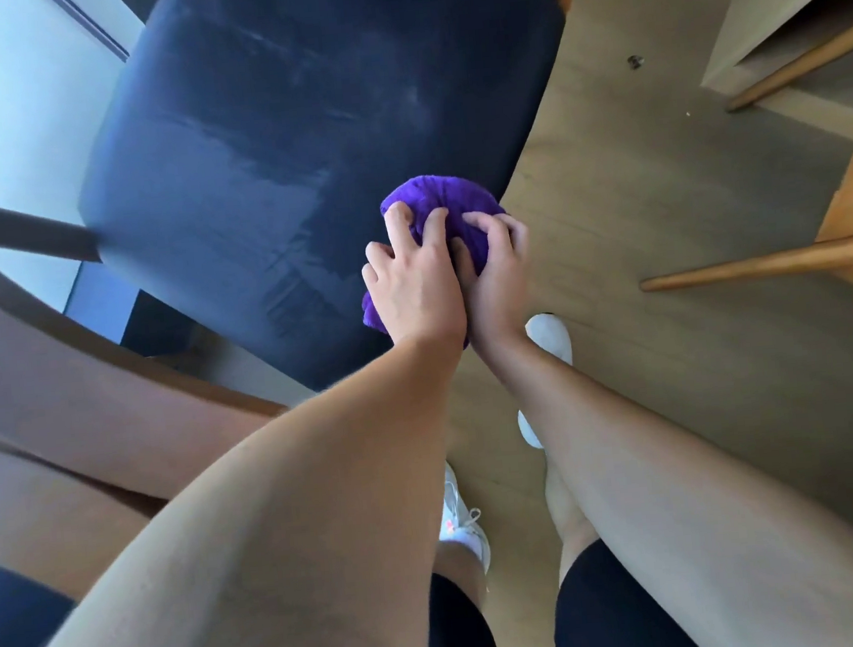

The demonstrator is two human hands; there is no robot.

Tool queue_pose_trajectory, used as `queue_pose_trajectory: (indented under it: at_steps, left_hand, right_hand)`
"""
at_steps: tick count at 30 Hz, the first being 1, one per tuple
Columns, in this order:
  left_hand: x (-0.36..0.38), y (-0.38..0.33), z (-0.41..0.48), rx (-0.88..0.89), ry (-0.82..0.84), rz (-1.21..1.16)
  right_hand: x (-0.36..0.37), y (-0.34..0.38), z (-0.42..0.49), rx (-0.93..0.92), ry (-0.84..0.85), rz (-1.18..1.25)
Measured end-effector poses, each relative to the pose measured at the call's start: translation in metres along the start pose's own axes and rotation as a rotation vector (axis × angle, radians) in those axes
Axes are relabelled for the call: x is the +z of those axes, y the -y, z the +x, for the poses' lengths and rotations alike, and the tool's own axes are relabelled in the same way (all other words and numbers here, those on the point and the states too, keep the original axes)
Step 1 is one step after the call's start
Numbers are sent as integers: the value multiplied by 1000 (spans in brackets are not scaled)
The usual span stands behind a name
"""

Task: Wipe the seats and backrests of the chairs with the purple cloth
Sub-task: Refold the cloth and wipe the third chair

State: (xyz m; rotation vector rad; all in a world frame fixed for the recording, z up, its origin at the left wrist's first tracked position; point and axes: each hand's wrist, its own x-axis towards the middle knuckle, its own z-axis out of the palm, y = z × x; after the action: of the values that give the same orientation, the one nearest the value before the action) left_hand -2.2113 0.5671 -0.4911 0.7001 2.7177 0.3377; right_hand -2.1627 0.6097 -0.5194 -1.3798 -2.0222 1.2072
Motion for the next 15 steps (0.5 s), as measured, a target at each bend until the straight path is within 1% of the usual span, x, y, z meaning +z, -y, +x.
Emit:
queue_pose_trajectory:
  at_steps: [2, 6, 8, 11, 13, 15]
  left_hand:
    - [-1, -1, -6, -40, 15, -32]
    - [-10, -10, -1, -127, 56, -143]
    - [-17, -19, 3, -205, 56, -237]
    - [-28, -35, 10, -273, -42, -374]
    - [-35, -39, 19, -316, -127, -501]
    - [-40, -37, 36, -371, -201, -625]
  right_hand:
    - [-4, -1, -4, 16, 30, 23]
    - [-19, 3, 10, 93, 154, 94]
    - [-28, 8, 18, 76, 211, 76]
    - [-37, 26, 31, -46, 223, 48]
    - [-35, 42, 50, -172, 247, -12]
    - [-29, 58, 77, -313, 307, -104]
